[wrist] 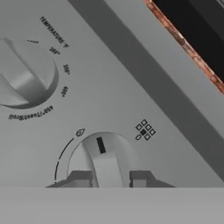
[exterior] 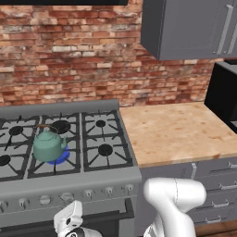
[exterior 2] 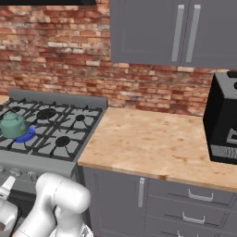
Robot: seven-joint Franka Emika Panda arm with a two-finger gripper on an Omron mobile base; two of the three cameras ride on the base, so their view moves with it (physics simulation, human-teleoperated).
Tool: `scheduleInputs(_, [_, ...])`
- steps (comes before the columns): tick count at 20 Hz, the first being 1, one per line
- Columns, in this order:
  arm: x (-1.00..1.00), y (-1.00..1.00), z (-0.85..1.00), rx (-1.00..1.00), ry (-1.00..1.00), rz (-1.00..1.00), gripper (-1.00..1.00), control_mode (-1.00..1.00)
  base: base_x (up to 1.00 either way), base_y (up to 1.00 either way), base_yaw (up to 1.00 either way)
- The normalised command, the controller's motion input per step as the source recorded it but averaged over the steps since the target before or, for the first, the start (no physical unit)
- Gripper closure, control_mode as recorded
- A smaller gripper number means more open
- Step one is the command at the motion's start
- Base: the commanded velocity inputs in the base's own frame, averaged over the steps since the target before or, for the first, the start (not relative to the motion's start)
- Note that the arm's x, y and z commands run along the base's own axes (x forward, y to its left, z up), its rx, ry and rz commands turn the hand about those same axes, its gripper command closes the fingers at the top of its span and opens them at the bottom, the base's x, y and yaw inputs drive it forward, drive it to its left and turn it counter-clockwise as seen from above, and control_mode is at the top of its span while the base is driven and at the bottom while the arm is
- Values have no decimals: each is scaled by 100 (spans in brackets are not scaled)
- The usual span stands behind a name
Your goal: The kettle is done boiling. Turn off the stove, then wait for 300 timesteps before moving the kettle to the dining table.
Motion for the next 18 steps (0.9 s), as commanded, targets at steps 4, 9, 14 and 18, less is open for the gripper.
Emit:
scheduleInputs(4, [0,-24,0,11,0,0,100,-100,0,0,0])
scheduleInputs(9, [0,-28,0,17,0,0,100,-100,0,0,0])
scheduleInputs(14, [0,-24,0,23,0,0,100,-100,0,0,0])
scheduleInputs(18, [0,-18,0,25,0,0,100,-100,0,0,0])
